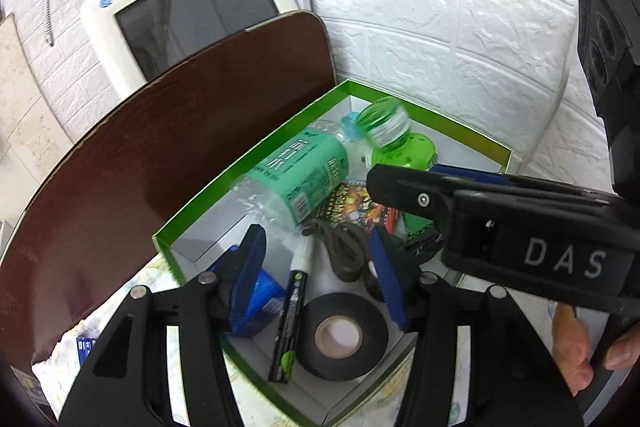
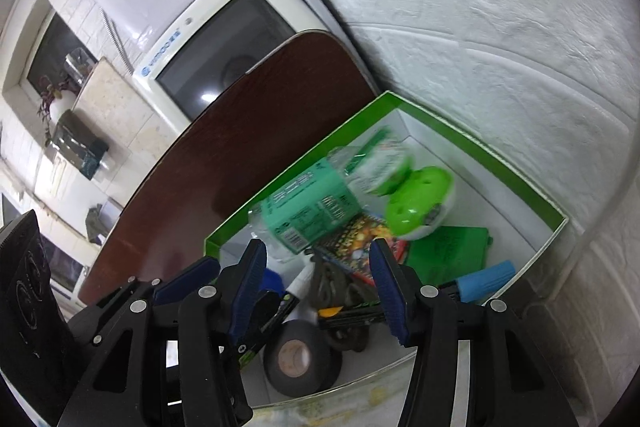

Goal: Organize rigid objects
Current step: 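Move both tools back to the blue medicine box on the cloth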

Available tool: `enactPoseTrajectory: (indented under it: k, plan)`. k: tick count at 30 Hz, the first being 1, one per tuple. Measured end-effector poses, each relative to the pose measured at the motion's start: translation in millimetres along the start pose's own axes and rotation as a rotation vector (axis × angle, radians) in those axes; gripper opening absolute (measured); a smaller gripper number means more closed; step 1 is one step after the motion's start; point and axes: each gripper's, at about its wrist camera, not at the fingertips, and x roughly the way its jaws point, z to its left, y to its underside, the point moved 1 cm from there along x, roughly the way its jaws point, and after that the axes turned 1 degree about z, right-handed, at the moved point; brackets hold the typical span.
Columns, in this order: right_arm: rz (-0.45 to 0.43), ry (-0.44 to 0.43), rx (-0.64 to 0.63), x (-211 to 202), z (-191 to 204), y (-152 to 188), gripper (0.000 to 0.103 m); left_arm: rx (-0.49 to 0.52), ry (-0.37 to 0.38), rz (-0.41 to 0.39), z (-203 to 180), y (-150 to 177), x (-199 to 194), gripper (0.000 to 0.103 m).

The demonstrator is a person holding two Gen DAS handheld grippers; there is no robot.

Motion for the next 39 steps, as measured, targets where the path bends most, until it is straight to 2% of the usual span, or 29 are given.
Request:
enactPoseTrajectory:
  k: [13,16,20,22,23,27,30,32,34,39]
  plan:
    - [0.058,-0.045,-0.135,1,75,27,0.056,-0.132,-0.085,-0.053,63,49,-63,0.055]
    - [0.083,-0.06,-0.169,8,96,37,0.064,-0.167,-0.108,-0.053,82,65,-71,0.055]
    - [0.124,-0.086,-0.23,21,130,52,0.065,-0.246,-0.144,-0.042,117,94,-81,0.056]
    - [0.153,-0.104,-0.258,30,146,59,0.065,-0.297,-0.188,-0.031,139,118,-86,0.059]
    - [0.167,-0.114,-0.27,35,154,63,0.065,-0.318,-0.209,-0.021,148,128,-87,0.062]
    - [0.226,-0.127,-0.331,60,187,79,0.065,-0.454,-0.25,0.055,192,180,-79,0.062]
    - [0.278,-0.136,-0.371,82,208,93,0.065,-0.552,-0.255,0.107,218,214,-72,0.06]
    - [0.316,-0.143,-0.399,99,222,104,0.065,-0.586,-0.237,0.126,229,229,-67,0.051]
    - [0.35,-0.146,-0.427,116,234,114,0.065,-0.601,-0.214,0.134,236,236,-63,0.045]
    - [0.406,-0.135,-0.474,156,254,129,0.065,-0.599,-0.182,0.14,245,236,-50,0.039]
